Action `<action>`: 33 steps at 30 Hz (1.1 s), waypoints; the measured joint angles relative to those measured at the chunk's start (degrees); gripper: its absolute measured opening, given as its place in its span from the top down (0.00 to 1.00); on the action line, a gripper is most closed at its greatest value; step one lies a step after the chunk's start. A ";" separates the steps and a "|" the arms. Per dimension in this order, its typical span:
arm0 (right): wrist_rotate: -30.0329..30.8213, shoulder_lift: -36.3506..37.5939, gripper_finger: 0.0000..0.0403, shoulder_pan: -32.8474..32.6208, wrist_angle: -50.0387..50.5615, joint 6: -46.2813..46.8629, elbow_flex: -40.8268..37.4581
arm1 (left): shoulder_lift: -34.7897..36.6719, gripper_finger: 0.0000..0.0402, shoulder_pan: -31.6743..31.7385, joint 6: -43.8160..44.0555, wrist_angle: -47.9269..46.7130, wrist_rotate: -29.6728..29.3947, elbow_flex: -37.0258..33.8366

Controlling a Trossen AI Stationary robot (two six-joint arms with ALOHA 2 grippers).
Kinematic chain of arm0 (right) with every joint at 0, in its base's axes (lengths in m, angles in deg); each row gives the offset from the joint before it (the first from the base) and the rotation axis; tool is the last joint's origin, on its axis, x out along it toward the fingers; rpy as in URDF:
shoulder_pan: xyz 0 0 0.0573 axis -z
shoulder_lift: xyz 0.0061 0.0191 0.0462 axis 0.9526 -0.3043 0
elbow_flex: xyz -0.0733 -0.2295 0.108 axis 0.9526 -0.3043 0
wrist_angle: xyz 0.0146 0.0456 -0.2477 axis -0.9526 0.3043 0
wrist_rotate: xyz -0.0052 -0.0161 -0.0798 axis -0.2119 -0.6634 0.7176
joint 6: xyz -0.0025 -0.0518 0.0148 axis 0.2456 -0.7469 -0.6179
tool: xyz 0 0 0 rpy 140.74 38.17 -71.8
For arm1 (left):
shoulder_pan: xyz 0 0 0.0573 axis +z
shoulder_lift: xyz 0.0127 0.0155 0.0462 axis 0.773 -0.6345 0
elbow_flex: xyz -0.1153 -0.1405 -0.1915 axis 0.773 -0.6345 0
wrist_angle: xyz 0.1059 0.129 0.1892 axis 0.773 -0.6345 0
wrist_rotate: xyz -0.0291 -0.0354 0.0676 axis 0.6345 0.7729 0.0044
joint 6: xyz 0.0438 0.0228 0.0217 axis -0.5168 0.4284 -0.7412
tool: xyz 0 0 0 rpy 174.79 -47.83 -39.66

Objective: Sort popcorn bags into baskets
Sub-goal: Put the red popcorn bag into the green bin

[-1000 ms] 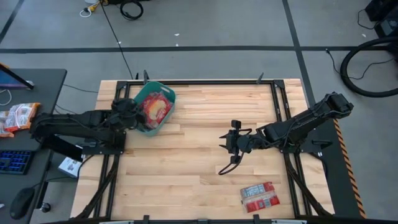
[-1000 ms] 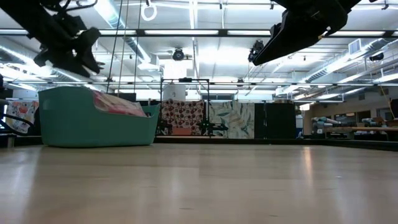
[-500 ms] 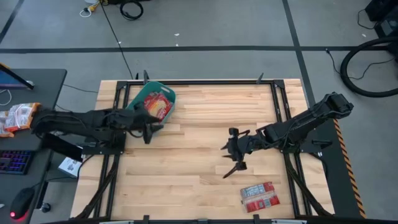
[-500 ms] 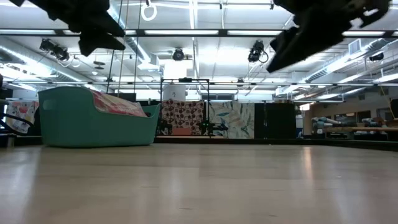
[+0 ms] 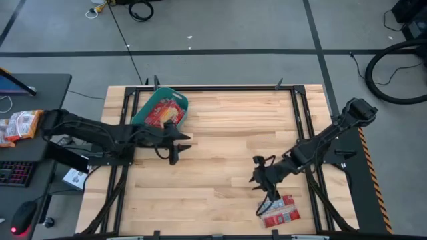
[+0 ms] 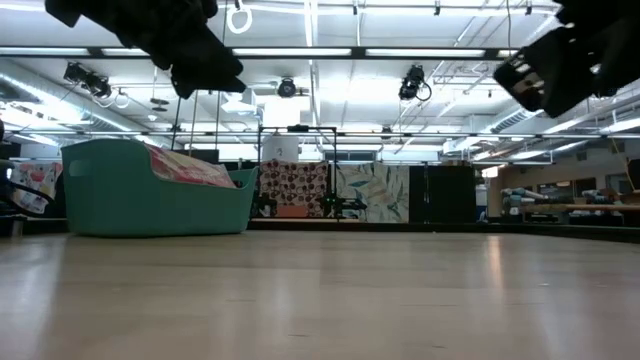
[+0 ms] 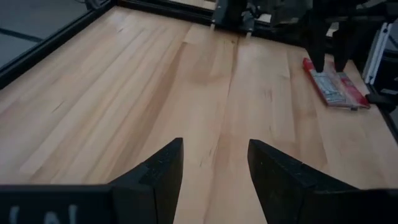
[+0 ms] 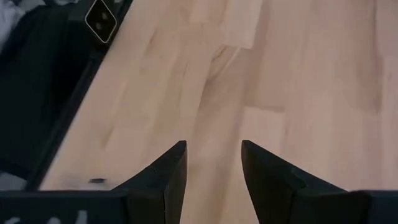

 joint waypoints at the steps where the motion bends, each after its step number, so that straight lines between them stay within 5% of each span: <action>1: 0.34 0.00 0.61 -0.83 0.26 1.77 0.00 | -0.36 0.54 0.00 0.00 0.65 0.29 0.00; 14: 6.44 -2.58 0.65 -9.31 8.60 18.59 5.10 | -4.68 0.54 0.00 -3.68 7.26 0.39 -0.02; 23: -10.84 -13.35 0.66 -13.06 9.68 31.44 8.50 | -7.26 0.54 0.00 -14.63 16.74 0.42 0.00; 33: -17.61 -20.18 0.73 -16.05 14.47 45.47 8.92 | -7.24 0.54 0.14 -21.10 20.50 0.39 0.00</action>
